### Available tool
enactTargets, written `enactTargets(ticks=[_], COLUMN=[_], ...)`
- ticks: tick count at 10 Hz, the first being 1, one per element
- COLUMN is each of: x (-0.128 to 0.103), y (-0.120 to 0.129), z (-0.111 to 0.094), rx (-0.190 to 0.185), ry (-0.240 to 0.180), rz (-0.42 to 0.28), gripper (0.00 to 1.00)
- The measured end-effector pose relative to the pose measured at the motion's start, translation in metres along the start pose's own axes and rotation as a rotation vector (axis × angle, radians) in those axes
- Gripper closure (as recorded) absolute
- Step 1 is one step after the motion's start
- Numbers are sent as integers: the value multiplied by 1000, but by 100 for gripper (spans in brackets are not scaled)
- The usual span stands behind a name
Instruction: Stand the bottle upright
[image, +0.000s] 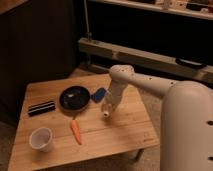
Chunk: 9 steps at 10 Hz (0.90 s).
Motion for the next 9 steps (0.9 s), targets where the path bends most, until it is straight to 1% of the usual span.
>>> enactTargets(ticks=[3,5,7,9], x=[-14,-22,-30,-39], y=[-2,-2,0,8], z=[-32,-43,-48,-61], rx=[30,34,20,1], ry=[-38,-69,-147,-215], rz=[-32,-58,-74,-105], gripper=[63,63,63,63])
